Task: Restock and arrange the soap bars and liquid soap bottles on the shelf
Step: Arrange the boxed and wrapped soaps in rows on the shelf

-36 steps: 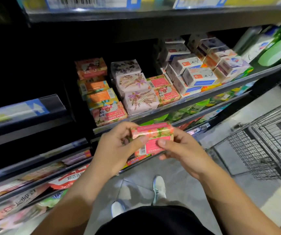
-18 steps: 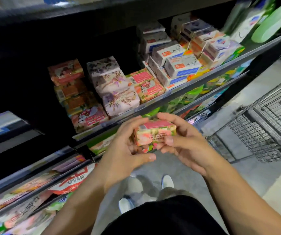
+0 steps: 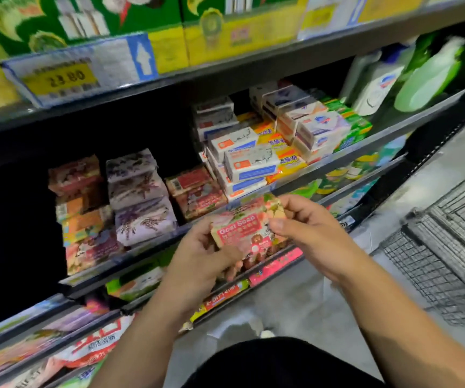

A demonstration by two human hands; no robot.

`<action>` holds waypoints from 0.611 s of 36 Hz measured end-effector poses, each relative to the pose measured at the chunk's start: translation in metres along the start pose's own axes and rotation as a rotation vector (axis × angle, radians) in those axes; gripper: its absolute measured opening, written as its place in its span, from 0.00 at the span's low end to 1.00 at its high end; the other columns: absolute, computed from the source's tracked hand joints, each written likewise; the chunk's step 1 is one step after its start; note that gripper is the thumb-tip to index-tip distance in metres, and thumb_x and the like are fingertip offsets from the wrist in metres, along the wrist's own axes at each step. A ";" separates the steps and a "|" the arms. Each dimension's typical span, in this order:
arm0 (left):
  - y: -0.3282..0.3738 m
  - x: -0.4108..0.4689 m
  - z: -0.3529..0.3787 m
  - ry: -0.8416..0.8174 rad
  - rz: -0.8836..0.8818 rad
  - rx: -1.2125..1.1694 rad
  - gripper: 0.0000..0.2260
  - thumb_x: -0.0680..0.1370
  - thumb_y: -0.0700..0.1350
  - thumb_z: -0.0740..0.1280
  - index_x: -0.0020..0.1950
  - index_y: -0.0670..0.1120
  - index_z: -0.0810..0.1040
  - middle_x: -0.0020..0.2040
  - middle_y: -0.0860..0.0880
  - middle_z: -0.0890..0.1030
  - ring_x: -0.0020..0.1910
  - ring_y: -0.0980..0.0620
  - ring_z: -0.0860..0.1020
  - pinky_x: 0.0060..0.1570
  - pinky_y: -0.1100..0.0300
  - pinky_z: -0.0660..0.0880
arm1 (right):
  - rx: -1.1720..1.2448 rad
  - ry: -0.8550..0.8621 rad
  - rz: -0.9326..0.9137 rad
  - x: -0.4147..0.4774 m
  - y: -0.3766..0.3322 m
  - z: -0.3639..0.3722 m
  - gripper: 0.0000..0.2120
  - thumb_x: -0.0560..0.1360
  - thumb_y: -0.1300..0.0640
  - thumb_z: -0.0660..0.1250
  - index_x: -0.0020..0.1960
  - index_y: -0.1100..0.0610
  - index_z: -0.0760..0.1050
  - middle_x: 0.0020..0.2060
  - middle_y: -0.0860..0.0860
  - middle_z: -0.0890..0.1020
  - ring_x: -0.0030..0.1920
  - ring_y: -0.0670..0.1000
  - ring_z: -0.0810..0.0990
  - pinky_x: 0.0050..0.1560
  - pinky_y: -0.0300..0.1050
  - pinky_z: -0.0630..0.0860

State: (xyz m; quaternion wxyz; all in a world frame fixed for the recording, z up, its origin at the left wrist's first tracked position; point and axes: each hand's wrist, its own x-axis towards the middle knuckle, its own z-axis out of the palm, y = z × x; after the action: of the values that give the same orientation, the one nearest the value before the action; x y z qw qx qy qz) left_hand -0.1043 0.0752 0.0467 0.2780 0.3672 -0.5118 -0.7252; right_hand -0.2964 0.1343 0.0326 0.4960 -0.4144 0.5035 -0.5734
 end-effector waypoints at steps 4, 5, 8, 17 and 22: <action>0.004 0.010 0.028 0.033 0.054 0.078 0.24 0.64 0.45 0.76 0.59 0.46 0.76 0.36 0.53 0.82 0.29 0.56 0.75 0.29 0.63 0.72 | 0.028 -0.020 0.006 0.004 -0.003 -0.029 0.15 0.68 0.53 0.74 0.52 0.56 0.80 0.40 0.52 0.81 0.42 0.47 0.78 0.44 0.37 0.76; 0.006 0.012 0.033 0.047 0.078 0.083 0.24 0.64 0.44 0.75 0.58 0.45 0.76 0.37 0.53 0.83 0.30 0.58 0.76 0.30 0.65 0.72 | 0.021 -0.030 0.009 0.005 -0.005 -0.038 0.16 0.68 0.54 0.75 0.55 0.55 0.79 0.42 0.57 0.80 0.44 0.50 0.78 0.46 0.41 0.77; 0.013 0.021 0.049 0.079 0.140 0.138 0.22 0.64 0.44 0.74 0.56 0.46 0.77 0.42 0.54 0.85 0.37 0.60 0.82 0.35 0.68 0.76 | -0.023 -0.058 0.017 0.007 -0.012 -0.061 0.22 0.69 0.62 0.76 0.61 0.53 0.76 0.47 0.61 0.81 0.47 0.54 0.81 0.47 0.46 0.78; 0.006 0.057 0.092 0.198 0.249 0.079 0.29 0.60 0.37 0.80 0.57 0.46 0.74 0.45 0.46 0.85 0.43 0.50 0.84 0.38 0.58 0.80 | -0.152 -0.154 0.140 0.018 0.003 -0.086 0.28 0.66 0.67 0.80 0.62 0.52 0.75 0.52 0.52 0.84 0.52 0.50 0.84 0.54 0.49 0.80; -0.011 0.069 0.111 0.252 0.206 0.190 0.30 0.57 0.40 0.83 0.55 0.52 0.77 0.46 0.47 0.85 0.47 0.47 0.84 0.42 0.57 0.81 | -0.042 -0.223 0.253 0.022 0.020 -0.076 0.28 0.66 0.78 0.73 0.62 0.63 0.75 0.46 0.45 0.86 0.47 0.42 0.83 0.48 0.36 0.78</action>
State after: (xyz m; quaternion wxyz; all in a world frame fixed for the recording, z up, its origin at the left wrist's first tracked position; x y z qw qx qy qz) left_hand -0.2351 0.0847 0.0417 0.3765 0.4253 -0.5740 -0.5898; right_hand -0.3710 0.1255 0.0010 0.6083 -0.4190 0.5054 -0.4460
